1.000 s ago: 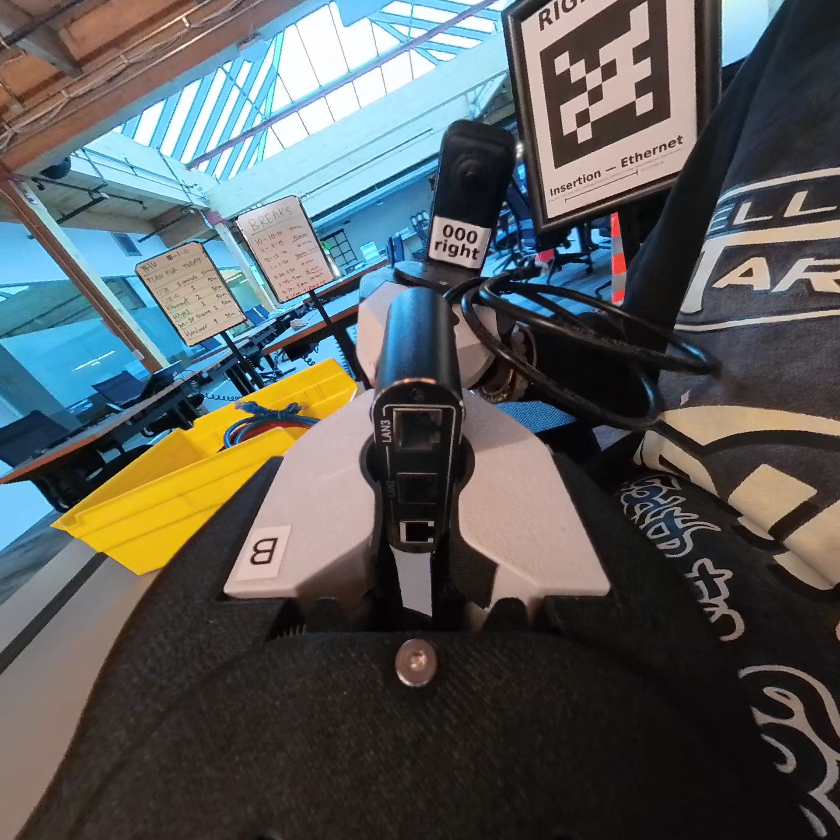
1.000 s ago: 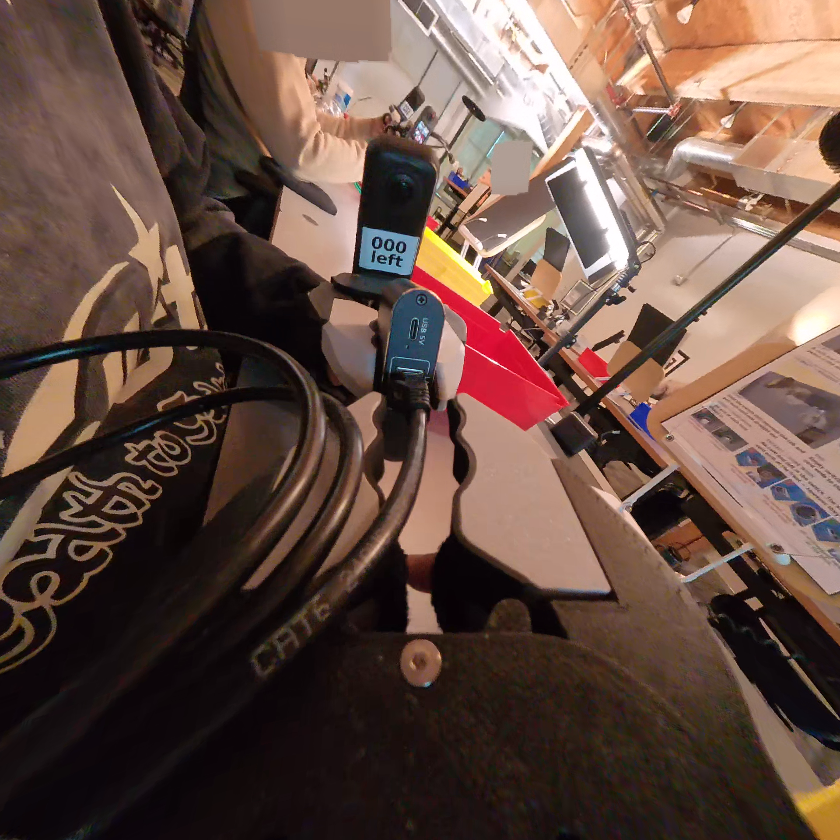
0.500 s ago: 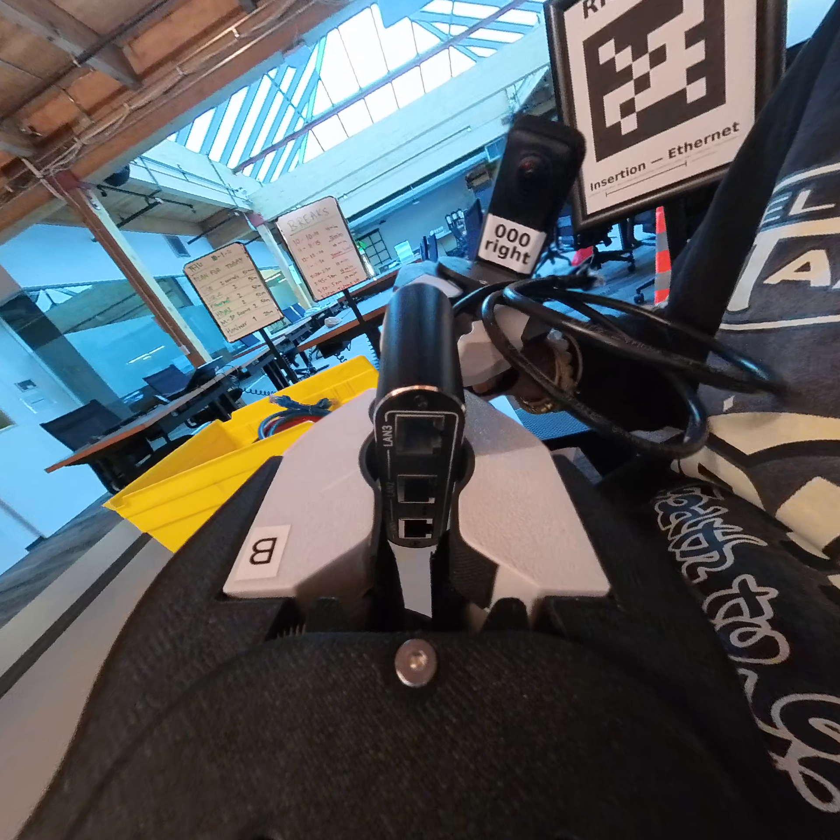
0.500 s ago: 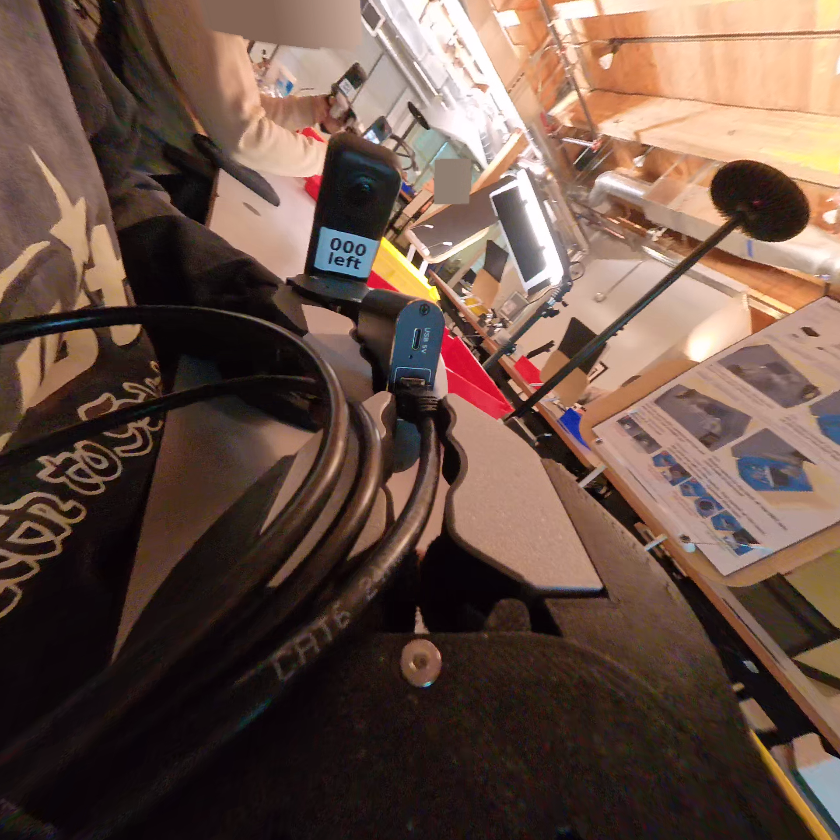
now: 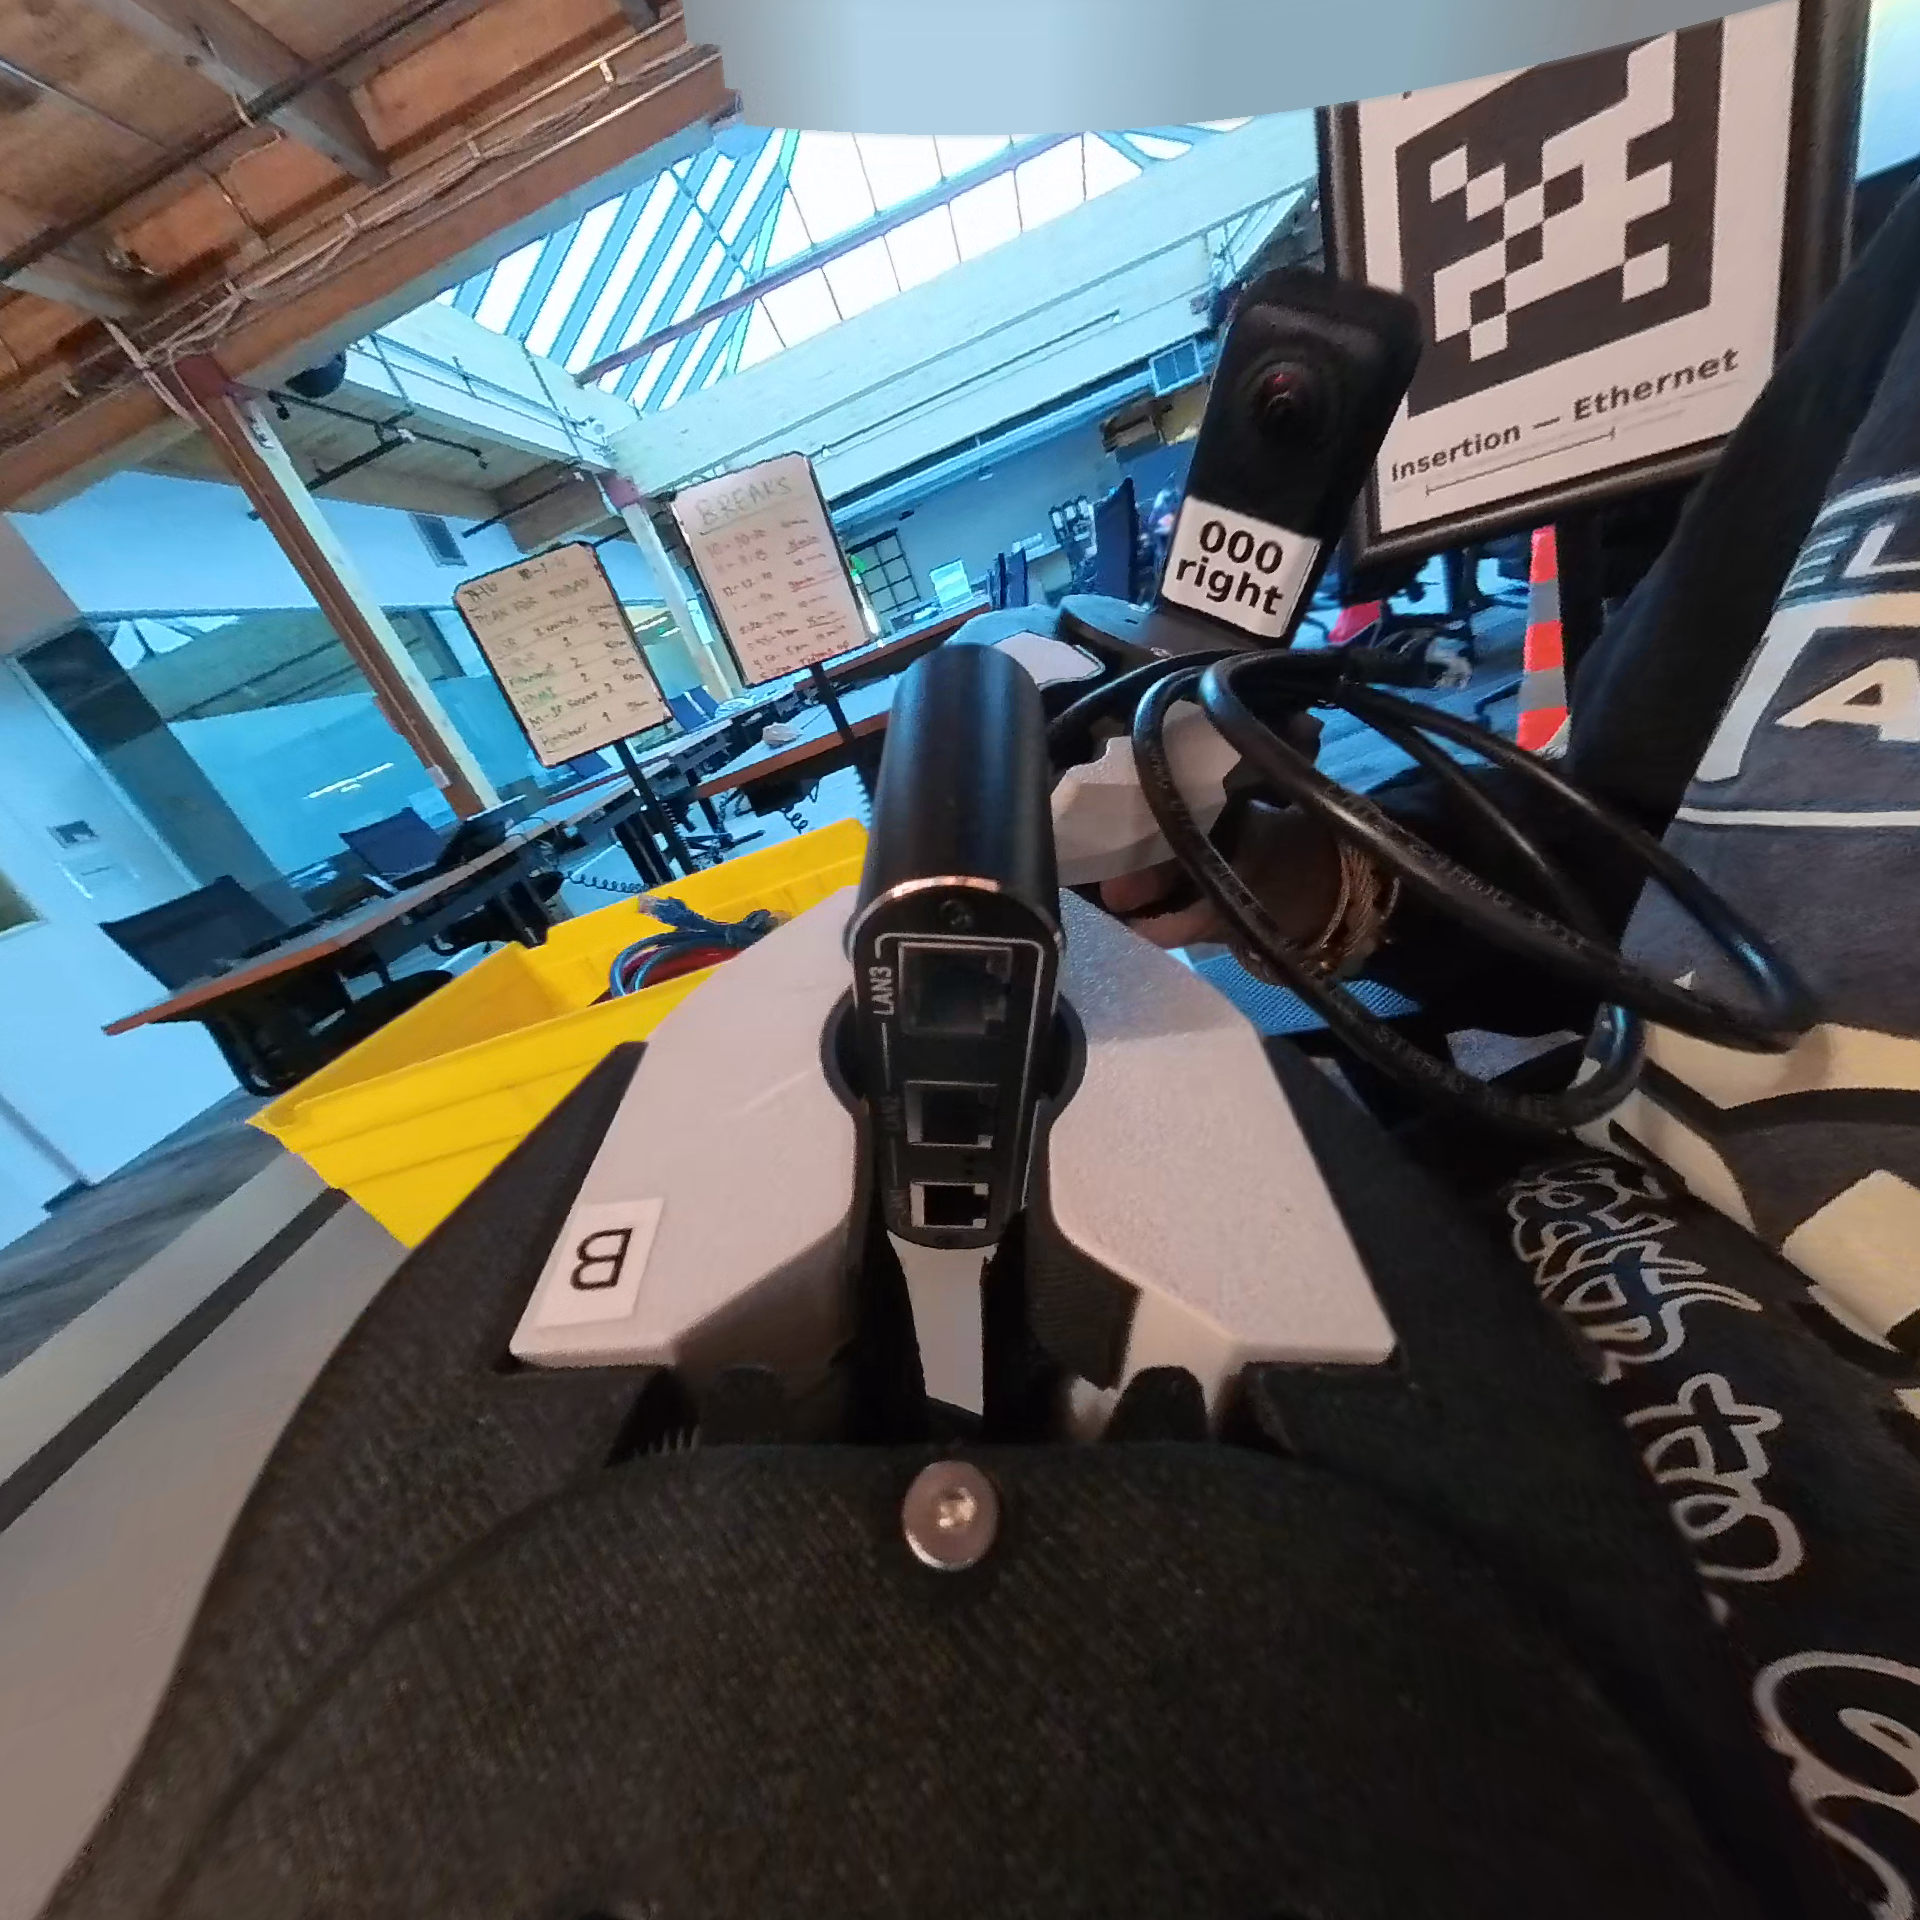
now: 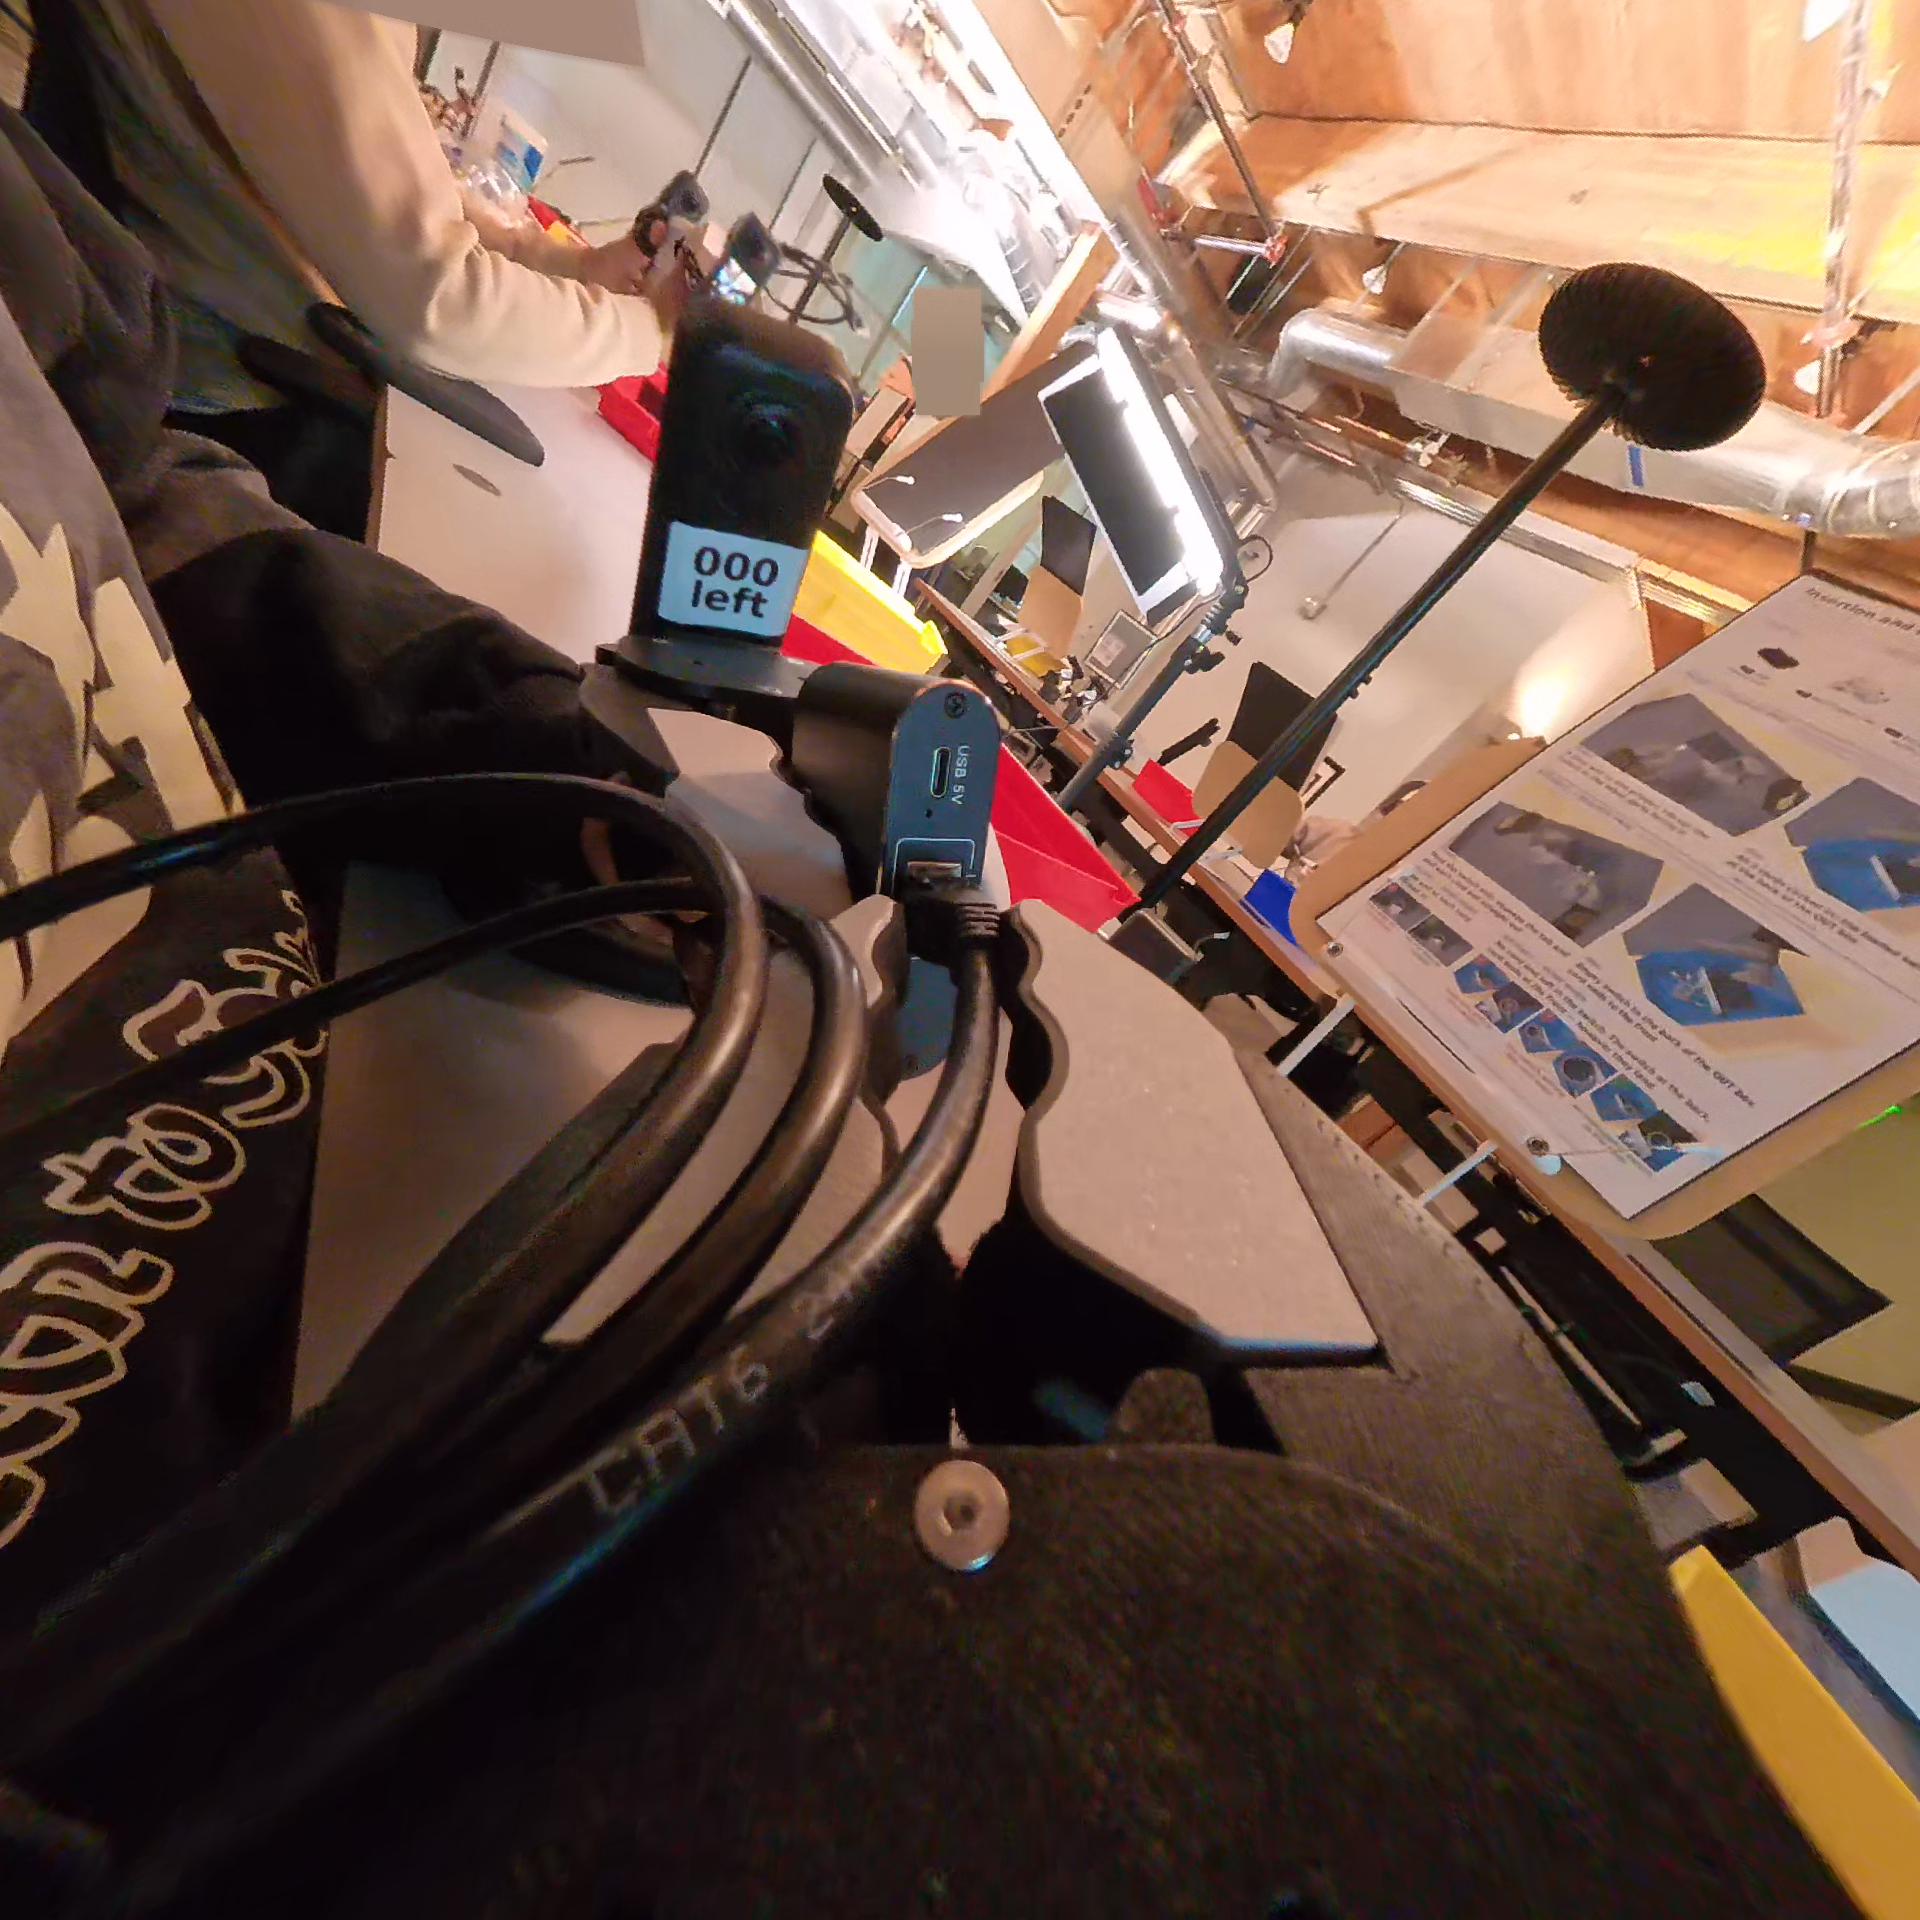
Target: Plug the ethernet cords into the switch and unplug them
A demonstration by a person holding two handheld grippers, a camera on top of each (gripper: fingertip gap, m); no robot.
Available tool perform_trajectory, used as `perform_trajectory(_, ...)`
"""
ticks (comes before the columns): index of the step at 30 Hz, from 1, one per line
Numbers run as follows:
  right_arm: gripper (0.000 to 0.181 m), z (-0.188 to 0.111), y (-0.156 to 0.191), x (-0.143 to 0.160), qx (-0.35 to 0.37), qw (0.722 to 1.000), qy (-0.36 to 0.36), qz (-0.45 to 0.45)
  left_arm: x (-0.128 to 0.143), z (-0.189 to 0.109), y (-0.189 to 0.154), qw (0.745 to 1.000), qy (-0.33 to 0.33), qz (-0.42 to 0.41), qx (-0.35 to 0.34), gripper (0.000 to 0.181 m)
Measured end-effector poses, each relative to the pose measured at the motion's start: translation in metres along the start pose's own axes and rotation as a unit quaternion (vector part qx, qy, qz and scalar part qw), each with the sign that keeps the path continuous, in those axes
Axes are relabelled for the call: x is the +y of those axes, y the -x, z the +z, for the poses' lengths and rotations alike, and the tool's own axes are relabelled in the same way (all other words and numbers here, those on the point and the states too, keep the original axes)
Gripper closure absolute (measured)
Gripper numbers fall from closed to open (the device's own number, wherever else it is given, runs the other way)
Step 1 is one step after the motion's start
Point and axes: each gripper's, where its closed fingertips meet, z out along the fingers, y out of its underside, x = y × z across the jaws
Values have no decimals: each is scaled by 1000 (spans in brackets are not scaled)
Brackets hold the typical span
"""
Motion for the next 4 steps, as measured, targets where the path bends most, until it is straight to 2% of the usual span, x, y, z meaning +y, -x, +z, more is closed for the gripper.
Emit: perform_trajectory(4, 166, 0, 0, -7, -8, 1000, -4, 15, -6, 0, -2, 1000, -17, -23, 11, 155)
